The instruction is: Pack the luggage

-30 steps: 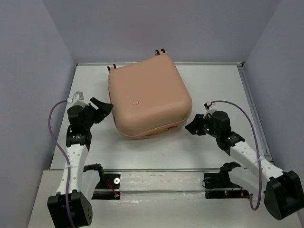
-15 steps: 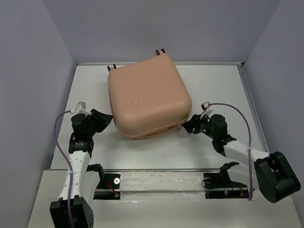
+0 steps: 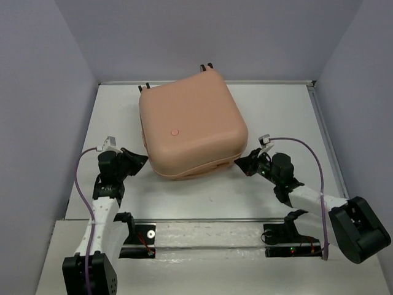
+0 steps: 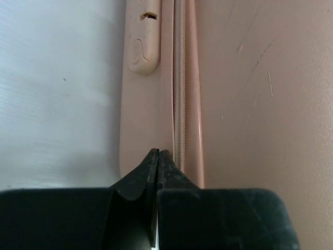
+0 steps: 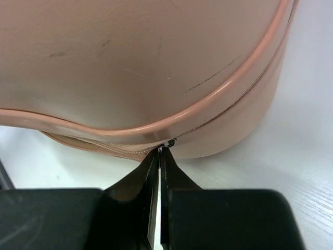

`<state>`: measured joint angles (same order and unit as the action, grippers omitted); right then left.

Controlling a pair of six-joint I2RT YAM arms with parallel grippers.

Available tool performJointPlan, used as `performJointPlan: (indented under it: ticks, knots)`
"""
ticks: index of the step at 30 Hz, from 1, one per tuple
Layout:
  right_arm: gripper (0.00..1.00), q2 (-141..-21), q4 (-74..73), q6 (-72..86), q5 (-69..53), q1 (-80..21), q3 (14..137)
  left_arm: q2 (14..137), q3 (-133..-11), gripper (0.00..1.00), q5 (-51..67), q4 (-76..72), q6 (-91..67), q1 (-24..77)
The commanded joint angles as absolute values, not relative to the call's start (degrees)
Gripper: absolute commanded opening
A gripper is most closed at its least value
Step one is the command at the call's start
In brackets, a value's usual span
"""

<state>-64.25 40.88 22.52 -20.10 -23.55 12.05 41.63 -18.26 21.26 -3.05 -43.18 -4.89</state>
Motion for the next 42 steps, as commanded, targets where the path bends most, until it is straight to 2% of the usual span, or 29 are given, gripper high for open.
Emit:
performJointPlan:
  ticks: [1, 5, 8, 10, 12, 14, 18, 27, 29, 30, 33, 34, 36, 42]
  knots:
    - [0.07, -56.2, 40.1, 20.8, -13.1, -31.7, 15.2, 43.1, -17.1, 0.08, 21.0, -8.1, -45.2, -0.7]
    - [0.07, -54.0, 26.5, 19.9, -4.0, -43.7, 19.2, 46.5, -17.8, 0.07, 17.8, -11.9, -47.5, 6.3]
    - [0.07, -56.8, 19.4, 20.7, 3.3, -54.6, 22.4, 49.3, -18.5, 0.06, 16.4, -15.4, -49.4, 10.2]
    - [0.07, -63.8, 15.5, 21.8, 10.3, -64.7, 27.5, 51.3, -19.2, 0.06, 15.1, -17.8, -51.0, 13.2]
    - [0.07, -73.4, 10.4, 22.4, 18.1, -70.4, 32.8, 52.9, -19.9, 0.06, 13.2, -19.2, -51.9, 16.7]
    - [0.07, -79.6, 9.2, 22.9, 20.7, -74.9, 41.0, 53.6, -20.7, 0.06, 11.9, -19.8, -52.7, 18.8]
    - [0.07, -92.9, 13.3, 20.0, 17.0, -76.4, 52.3, 54.4, -21.6, 0.06, 11.2, -20.0, -52.8, 22.2]
    - [0.07, -105.2, 18.1, 7.4, 15.6, -76.4, 73.6, 49.1, -27.1, 0.06, 7.0, -4.9, -42.0, 21.3]
    - [0.07, -105.1, 19.2, 7.8, 14.9, -76.4, 73.5, 48.6, -28.8, 0.16, 7.4, -3.5, -40.3, 19.9]
    - [0.07, -104.4, 19.5, 8.5, 13.8, -76.4, 72.7, 48.7, -30.3, 0.34, 9.0, -1.3, -38.1, 17.3]
    - [0.07, -97.8, 22.0, 11.7, 10.7, -76.4, 62.4, 49.0, -37.1, 0.68, 12.2, 2.0, -35.4, 12.0]
    - [0.07, -95.7, 22.4, 12.8, 10.3, -76.4, 59.2, 49.8, -38.7, 0.83, 13.1, 2.2, -34.3, 8.0]
    - [0.07, -88.6, 22.7, 15.7, 8.0, -76.4, 49.6, 53.2, -43.6, 0.92, 16.3, 2.1, -33.9, 3.5]
    - [0.07, -71.2, 15.7, 22.0, 4.0, -75.9, 33.5, 65.5, -54.7, 0.95, 21.1, -2.9, -37.0, 2.2]
